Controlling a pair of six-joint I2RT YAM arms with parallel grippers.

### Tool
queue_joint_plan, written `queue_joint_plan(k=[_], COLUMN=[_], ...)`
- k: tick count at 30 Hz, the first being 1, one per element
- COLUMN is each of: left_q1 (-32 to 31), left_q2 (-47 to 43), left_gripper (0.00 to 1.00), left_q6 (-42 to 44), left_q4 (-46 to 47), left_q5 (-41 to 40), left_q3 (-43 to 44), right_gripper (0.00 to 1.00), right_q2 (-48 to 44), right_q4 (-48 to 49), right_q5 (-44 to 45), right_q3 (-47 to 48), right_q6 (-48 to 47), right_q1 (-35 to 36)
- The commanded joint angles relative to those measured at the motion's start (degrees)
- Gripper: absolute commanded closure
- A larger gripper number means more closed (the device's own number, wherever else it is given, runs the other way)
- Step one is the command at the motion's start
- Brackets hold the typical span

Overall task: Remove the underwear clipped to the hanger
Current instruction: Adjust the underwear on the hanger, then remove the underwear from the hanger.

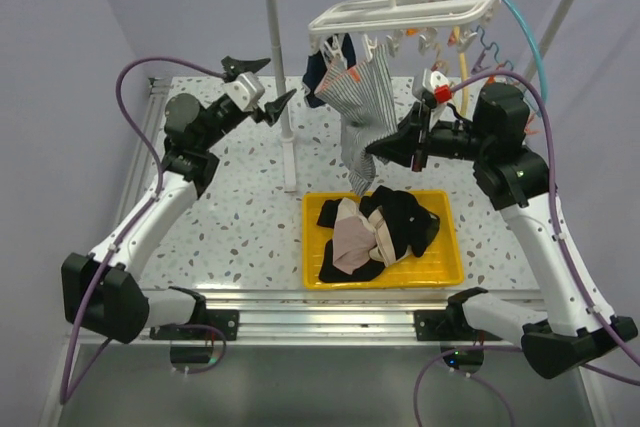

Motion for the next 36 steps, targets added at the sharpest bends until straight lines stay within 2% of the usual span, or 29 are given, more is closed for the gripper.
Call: queue_joint_plan(k=[1, 11, 18, 21, 24, 25, 26, 28, 29, 36], left_q1=[0.49, -0.03, -2.94, -3.64, -3.64, -3.64, -3.55, -3.55, -3.55, -3.47], left_q2=[5.32, 19.03, 22.47, 20.98, 16.77, 14.15, 12.91, 10.79, 9.13, 7.79], left_gripper=[0.23, 0.28, 0.29, 0.29, 0.26, 0.22, 0.20, 0.18, 0.17, 0.17], left_q6=[11.28, 17.45, 17.89, 14.73, 6.84, 4.03, -2.00, -7.49, -14.39, -40.71], left_q4=[7.43, 12.70, 12.27, 12.18, 15.07, 16.99, 17.45, 17.28, 16.93, 13.59], left_q5=[6.01, 8.56, 8.39, 8.65, 5.68, 4.01, 1.47, 0.31, -0.83, -4.53], left_q3=[7.57, 19.08, 22.96, 21.03, 15.51, 13.92, 11.21, 9.43, 8.38, 8.37], right_gripper=[1.00, 1.00, 1.00, 1.00, 1.00, 1.00, 1.00, 1.00, 1.00, 1.00], right_q2=[-0.82, -0.99, -0.20, -0.11, -0.03, 0.06, 0.41, 0.85, 1.29, 2.79], right_q4=[-0.02, -2.65, -3.88, -3.88, -4.06, -4.32, -4.59, -5.29, -5.38, -2.76], right_q5=[-0.30, 0.22, 1.28, 4.34, 9.27, 9.80, 10.33, 10.59, 11.20, 15.95], right_q3=[-0.44, -0.09, -0.53, -1.14, -1.93, -2.11, -2.28, -2.46, -2.72, -6.06], right_q6=[-1.68, -4.75, -6.34, -6.69, -7.91, -8.88, -9.41, -10.73, -11.95, -15.13], right_q1=[-0.11, -0.02, -0.02, -0.02, -0.02, -0.02, -0.11, -0.19, -0.11, -0.63])
